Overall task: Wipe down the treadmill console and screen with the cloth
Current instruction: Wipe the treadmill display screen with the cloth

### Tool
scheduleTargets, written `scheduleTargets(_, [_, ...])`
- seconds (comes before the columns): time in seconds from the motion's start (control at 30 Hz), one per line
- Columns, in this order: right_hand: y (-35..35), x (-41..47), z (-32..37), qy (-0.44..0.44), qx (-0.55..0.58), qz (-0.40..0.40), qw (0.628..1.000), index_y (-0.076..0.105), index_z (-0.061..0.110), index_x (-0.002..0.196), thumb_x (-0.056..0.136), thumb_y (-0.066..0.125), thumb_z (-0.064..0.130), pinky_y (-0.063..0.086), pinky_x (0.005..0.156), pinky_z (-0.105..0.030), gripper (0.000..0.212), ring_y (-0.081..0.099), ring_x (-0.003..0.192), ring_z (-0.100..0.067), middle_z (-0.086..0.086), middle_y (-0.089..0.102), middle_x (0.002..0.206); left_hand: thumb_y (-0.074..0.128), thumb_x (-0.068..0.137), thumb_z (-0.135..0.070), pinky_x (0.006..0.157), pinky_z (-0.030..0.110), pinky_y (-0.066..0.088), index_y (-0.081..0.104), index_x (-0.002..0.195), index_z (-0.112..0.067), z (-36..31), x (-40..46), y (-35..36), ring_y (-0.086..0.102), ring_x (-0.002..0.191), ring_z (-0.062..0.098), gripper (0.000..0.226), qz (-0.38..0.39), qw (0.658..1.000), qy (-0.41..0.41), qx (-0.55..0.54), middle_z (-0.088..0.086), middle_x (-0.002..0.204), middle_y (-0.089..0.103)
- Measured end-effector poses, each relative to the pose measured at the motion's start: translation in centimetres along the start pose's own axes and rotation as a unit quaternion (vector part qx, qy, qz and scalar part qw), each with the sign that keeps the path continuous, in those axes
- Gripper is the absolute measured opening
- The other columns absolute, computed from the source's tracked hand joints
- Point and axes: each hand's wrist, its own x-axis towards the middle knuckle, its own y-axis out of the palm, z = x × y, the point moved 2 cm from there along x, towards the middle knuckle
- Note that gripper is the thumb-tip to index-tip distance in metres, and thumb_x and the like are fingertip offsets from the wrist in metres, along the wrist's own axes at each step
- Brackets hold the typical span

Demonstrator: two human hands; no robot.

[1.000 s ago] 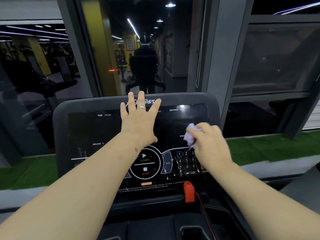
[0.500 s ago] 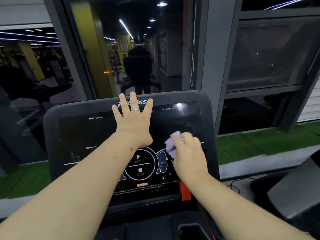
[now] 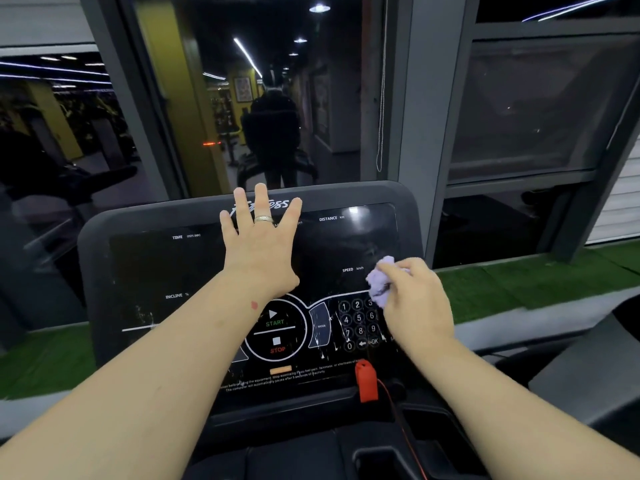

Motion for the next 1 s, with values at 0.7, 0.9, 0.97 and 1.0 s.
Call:
scheduleTargets(0.7, [0.3,-0.4,1.8,0.055,-0.012,0.013,0.998,0.072,0.023,0.116,0.079,0.061,-0.002,0.045,0.063,-0.034,0.046,0.059,0.081,-0.035,-0.008,0.057,0.107,0.085,0.063,-0.064,0.122,0.061,0.005,-0.009,0.157,-0.046,1.0,-0.4,-0.3,-0.021,0.152,0.043,0.134,-0.007,1.000,0.009,-0.020,0.012,0.167,-0.020])
scheduleTargets(0.9, [2.2,-3.3,6.3,-0.119,-0.005,0.116,0.986,0.065,0.036,0.111,0.088,0.054,0.016,0.049,0.066,-0.035,0.033,0.052,0.085,-0.023,0.005,0.047,0.100,0.084,0.072,-0.052,0.122,0.054,0.007,-0.007,0.158,-0.044,3.0,-0.9,-0.7,-0.017,0.154,0.033,0.125,-0.011,0.999,0.045,-0.021,0.005,0.168,-0.018])
scheduleTargets(0.97, [1.3,-2.1,4.2,-0.051,0.014,0.068,0.996,0.068,0.038,0.097,0.082,0.058,0.009,0.049,0.064,-0.035,0.034,0.054,0.082,-0.020,0.008,0.048,0.096,0.082,0.078,-0.045,0.123,0.051,0.006,-0.006,0.158,-0.044,4.4,-1.0,-0.8,-0.014,0.156,0.027,0.119,-0.018,0.998,0.050,-0.028,0.003,0.169,-0.015])
scheduleTargets(1.0, [1.2,-1.9,3.8,0.015,0.035,0.032,0.999,0.072,0.036,0.102,0.082,0.057,0.004,0.049,0.065,-0.036,0.040,0.056,0.082,-0.023,0.005,0.051,0.099,0.080,0.080,-0.044,0.124,0.051,0.004,-0.005,0.159,-0.044,5.1,-1.2,-0.8,-0.014,0.156,0.025,0.116,-0.021,0.998,0.045,-0.034,0.003,0.169,-0.014])
